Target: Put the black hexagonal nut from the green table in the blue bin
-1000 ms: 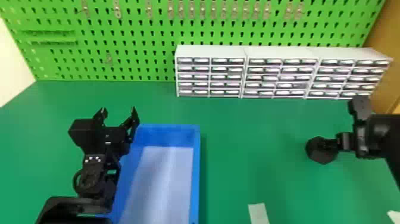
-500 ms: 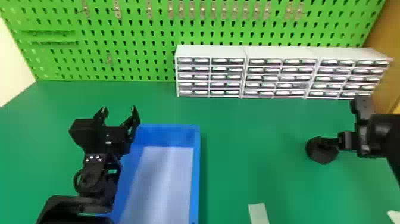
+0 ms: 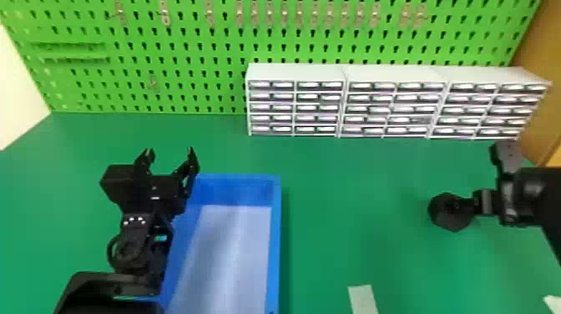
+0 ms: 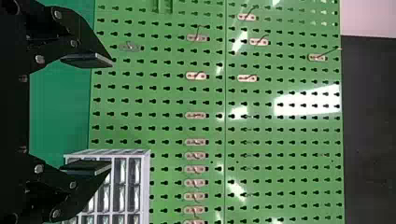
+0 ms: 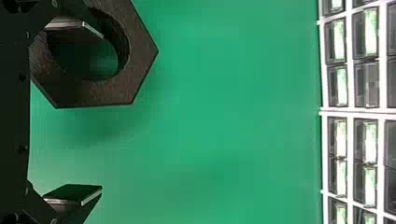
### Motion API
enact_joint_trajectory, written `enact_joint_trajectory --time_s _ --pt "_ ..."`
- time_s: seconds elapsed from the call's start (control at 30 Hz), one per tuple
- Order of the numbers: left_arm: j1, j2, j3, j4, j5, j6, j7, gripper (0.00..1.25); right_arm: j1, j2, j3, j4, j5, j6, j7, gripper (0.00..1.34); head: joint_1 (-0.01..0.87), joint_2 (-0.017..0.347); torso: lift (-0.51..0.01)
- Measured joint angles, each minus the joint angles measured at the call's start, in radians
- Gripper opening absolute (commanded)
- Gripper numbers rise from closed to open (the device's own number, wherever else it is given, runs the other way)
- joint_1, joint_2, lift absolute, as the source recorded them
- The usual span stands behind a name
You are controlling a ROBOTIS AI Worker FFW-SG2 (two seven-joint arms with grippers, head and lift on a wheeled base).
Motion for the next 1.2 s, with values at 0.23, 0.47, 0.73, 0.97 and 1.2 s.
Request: enact_joint_trajectory --time_s 0.23,0.47,0.73,0.97,1.2 --pt "-0.002 0.000 -0.001 0.002 0.000 -0.002 0.000 0.77 0.004 0.006 0.002 0.014 0.005 -0.002 0.000 1.14 0.657 0.057 -0.095" --pt "-0.003 0.000 -0.001 0.003 0.000 -0.004 0.000 0.77 0.011 0.010 0.005 0.025 0.005 -0.002 0.000 0.98 0.657 0.057 -0.095" --pt "-0.003 0.000 -0.001 0.004 0.000 -0.004 0.000 0.77 0.018 0.012 0.006 0.028 0.001 0.008 0.000 0.48 0.657 0.057 -0.095" --pt "-0.002 0.000 -0.001 0.005 0.001 -0.004 0.000 0.77 0.027 0.010 -0.009 0.028 -0.005 0.012 0.000 0.30 0.657 0.057 -0.095" --pt "0.001 0.000 -0.001 0.005 0.003 -0.004 0.000 0.77 0.031 0.004 -0.017 0.028 -0.007 0.022 0.000 0.21 0.657 0.057 -0.095"
